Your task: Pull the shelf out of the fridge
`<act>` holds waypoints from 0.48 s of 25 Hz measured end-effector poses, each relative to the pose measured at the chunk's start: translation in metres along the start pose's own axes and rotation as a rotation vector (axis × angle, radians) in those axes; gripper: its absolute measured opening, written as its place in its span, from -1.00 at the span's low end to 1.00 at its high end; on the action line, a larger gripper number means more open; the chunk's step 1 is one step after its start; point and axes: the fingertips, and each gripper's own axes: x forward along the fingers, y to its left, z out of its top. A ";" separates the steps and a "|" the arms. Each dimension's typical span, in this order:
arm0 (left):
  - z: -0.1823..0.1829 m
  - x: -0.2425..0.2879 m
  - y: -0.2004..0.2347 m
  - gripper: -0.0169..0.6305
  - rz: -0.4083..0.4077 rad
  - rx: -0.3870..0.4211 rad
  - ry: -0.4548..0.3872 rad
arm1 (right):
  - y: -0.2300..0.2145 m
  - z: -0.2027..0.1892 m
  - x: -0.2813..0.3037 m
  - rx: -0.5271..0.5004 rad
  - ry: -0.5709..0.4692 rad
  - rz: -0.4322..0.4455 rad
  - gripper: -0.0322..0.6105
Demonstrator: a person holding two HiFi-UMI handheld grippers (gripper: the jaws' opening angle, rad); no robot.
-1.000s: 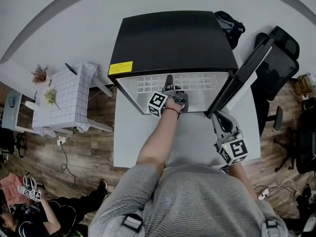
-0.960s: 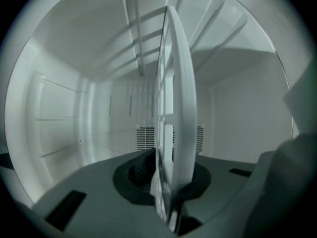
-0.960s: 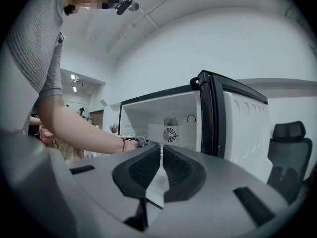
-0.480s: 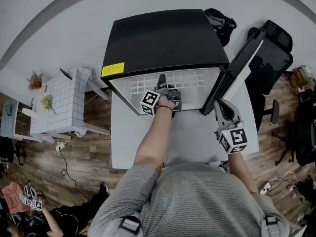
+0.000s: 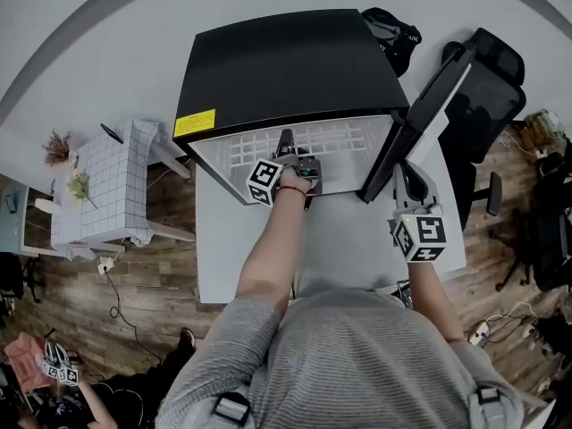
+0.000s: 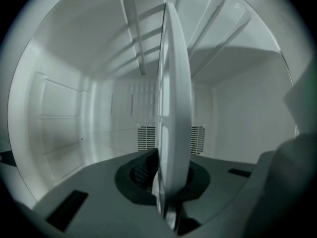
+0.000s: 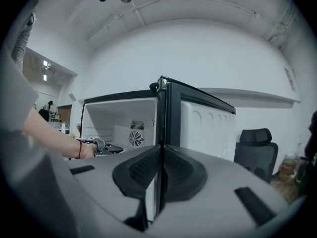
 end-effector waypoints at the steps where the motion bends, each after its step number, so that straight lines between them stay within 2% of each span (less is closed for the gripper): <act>1: 0.000 0.000 0.000 -0.83 -0.002 0.001 0.001 | 0.000 0.000 0.000 0.006 -0.006 -0.006 -0.86; 8: -0.002 0.001 -0.001 -0.83 -0.015 0.000 0.009 | 0.000 0.000 0.000 -0.008 -0.021 -0.055 -0.86; 12: 0.000 0.002 -0.001 -0.83 -0.015 -0.005 0.013 | 0.001 0.001 0.002 -0.013 -0.016 -0.048 -0.86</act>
